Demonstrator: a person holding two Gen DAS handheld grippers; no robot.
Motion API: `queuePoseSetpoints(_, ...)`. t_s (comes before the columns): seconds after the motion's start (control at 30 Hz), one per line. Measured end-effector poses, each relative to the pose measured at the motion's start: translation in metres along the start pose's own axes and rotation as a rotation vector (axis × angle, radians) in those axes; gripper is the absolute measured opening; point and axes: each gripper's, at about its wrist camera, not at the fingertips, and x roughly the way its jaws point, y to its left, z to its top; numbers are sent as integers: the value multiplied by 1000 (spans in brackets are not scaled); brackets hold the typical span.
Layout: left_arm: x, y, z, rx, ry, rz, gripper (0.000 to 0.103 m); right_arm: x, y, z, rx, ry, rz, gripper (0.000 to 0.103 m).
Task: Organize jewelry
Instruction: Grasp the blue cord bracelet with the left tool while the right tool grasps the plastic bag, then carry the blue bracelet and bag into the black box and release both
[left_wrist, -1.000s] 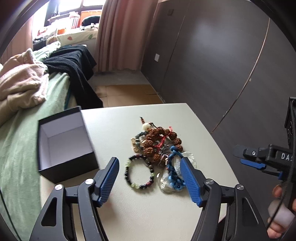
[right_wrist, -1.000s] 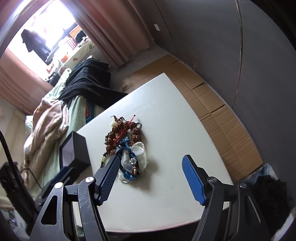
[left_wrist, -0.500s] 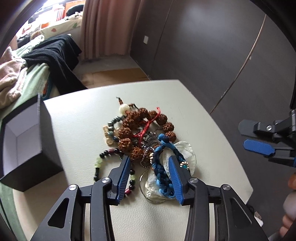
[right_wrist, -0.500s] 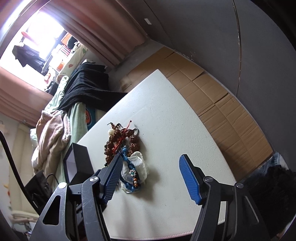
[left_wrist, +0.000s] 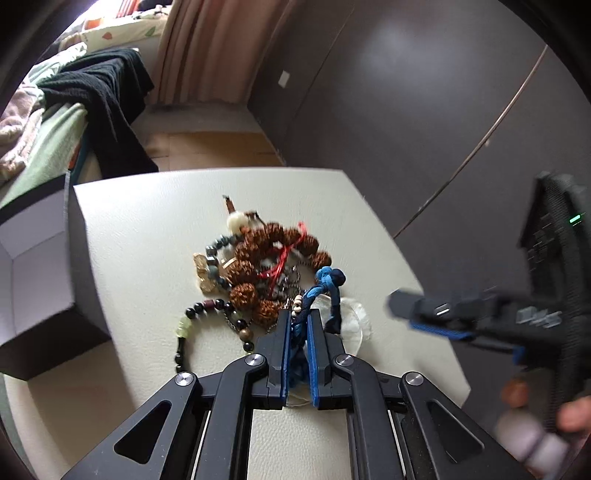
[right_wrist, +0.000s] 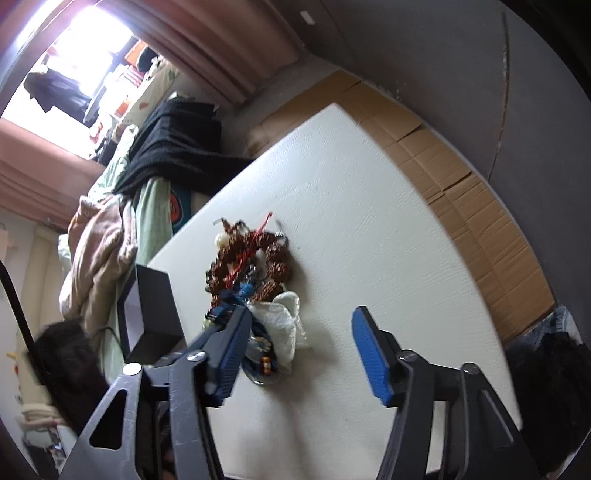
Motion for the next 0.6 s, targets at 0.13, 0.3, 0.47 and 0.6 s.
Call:
queuePoseSetpoints(0.13, -14, 5, 1, -18, -20, -22, 8, 15, 2, -4, 3, 34, -6, 56)
queuePoseSetpoints(0.3, -27, 14, 2, -39, -40, -15, 8, 33, 7, -5, -3, 77, -2, 56)
queuePoseSetpoints(0.47, -44, 19, 2, -63, -74, -11, 8, 45, 14, -5, -32, 75, -50, 32)
queuePoseSetpoints(0.6, -57, 27, 4, -88, -101, -13, 8, 38, 15, -6, -40, 63, 20, 4)
